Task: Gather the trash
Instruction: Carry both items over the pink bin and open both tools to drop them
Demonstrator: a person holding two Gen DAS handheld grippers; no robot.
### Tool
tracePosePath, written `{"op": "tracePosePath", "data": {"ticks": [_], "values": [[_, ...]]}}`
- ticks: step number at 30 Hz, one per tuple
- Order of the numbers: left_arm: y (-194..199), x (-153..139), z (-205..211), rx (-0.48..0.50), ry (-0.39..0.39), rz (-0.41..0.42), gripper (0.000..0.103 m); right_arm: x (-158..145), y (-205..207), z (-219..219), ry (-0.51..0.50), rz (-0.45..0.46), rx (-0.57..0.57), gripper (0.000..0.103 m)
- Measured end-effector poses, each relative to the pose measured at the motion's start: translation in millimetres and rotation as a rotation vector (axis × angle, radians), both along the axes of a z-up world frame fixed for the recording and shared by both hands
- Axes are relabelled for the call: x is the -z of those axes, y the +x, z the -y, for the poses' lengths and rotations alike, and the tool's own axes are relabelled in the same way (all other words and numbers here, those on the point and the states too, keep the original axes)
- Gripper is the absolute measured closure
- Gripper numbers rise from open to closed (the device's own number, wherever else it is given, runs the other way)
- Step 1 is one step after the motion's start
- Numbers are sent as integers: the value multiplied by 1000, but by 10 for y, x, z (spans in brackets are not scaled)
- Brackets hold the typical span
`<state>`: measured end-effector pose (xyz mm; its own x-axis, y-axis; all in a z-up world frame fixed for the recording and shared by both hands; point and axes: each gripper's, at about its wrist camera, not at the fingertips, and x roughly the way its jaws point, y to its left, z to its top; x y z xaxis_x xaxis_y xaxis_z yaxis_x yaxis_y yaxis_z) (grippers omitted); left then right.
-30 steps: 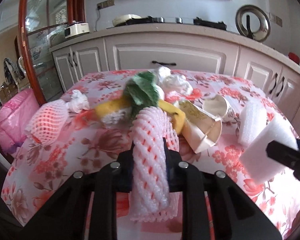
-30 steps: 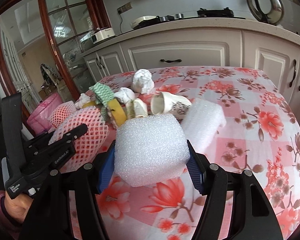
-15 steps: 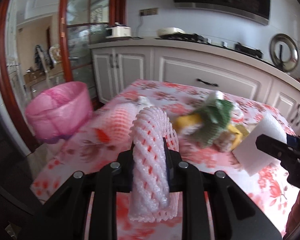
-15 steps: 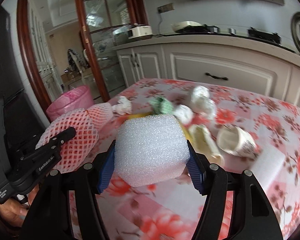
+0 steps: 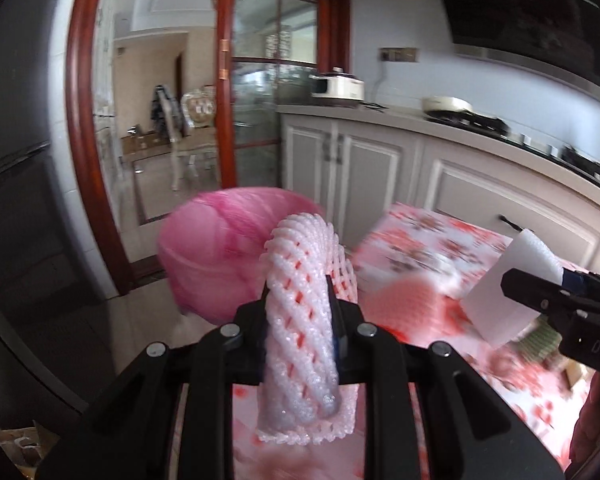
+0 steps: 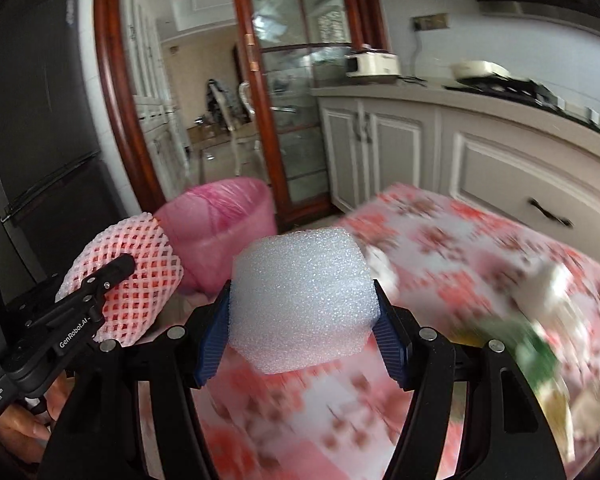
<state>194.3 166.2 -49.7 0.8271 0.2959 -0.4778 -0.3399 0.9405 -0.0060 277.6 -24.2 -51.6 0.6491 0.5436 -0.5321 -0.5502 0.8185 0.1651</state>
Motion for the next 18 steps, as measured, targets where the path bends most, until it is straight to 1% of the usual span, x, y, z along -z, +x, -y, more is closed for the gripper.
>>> {"op": "tracePosePath", "data": {"ticks": [4,6,9,13,16,18], "values": [[140,-109,-410,-37,-7,8,81,-79,241,-400,25,-6,-59,41],[217,-162,-587,-51,1,14,81,-129,343,-614,36,-3,-95,41],[417,-225,-860,-63,6,10,81,-186,531,-910,42,4,-137,41],[702,-226,-1238,-105,-19,1,81,-210,774,-1276,50,-21,-171,41],[854,-204,-1436,-108,-47,8,81,-184,972,-1503,44,-36,-184,41],[961,-163,-1529,-92,-54,3,81,-147,1074,-1628,37,-41,-191,41]]}}
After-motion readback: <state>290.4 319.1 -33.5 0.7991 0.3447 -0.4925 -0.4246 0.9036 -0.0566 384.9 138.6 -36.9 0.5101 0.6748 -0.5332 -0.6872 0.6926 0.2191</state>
